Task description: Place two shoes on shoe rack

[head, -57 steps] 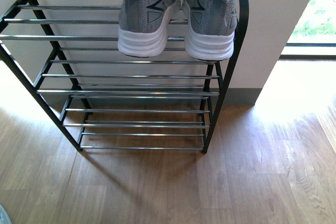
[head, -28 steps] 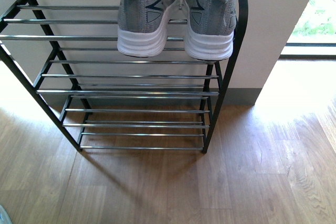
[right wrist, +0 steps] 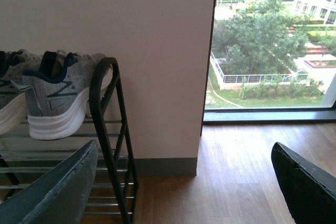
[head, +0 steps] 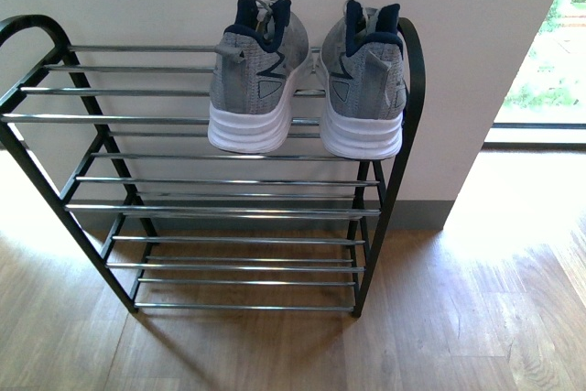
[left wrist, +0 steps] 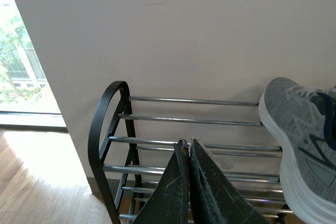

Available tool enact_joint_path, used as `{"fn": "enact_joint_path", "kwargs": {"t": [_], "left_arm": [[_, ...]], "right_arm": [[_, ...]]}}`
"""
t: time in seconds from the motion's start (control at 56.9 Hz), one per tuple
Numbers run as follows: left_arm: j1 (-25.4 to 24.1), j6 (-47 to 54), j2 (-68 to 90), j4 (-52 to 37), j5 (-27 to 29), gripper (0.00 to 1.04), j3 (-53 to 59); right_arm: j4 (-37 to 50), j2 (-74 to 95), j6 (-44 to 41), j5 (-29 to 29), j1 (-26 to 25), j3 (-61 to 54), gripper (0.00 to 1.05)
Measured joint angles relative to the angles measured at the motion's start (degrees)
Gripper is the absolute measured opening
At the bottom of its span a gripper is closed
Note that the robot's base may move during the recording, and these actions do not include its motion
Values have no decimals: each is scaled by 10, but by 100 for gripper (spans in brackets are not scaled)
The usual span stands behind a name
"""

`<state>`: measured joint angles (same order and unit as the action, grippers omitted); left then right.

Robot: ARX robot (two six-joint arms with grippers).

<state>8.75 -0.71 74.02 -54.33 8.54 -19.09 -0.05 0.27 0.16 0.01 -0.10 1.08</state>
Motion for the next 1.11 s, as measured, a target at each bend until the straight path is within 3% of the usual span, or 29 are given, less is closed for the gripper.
{"fn": "enact_joint_path", "kwargs": {"t": [0.369,0.492,0.598,1.108], "left_arm": [[-41,1,-152,40,-41,1,111],[-76,1,-195,66,-81,1,129],[-85,1,-210,46,-82,1,160],[-85,1,-422,231,-85,1,183]], "right_arm": [[0,0,0,0,0,0,96],[0,0,0,0,0,0,96],[0,0,0,0,0,0,96],[0,0,0,0,0,0,96]]}}
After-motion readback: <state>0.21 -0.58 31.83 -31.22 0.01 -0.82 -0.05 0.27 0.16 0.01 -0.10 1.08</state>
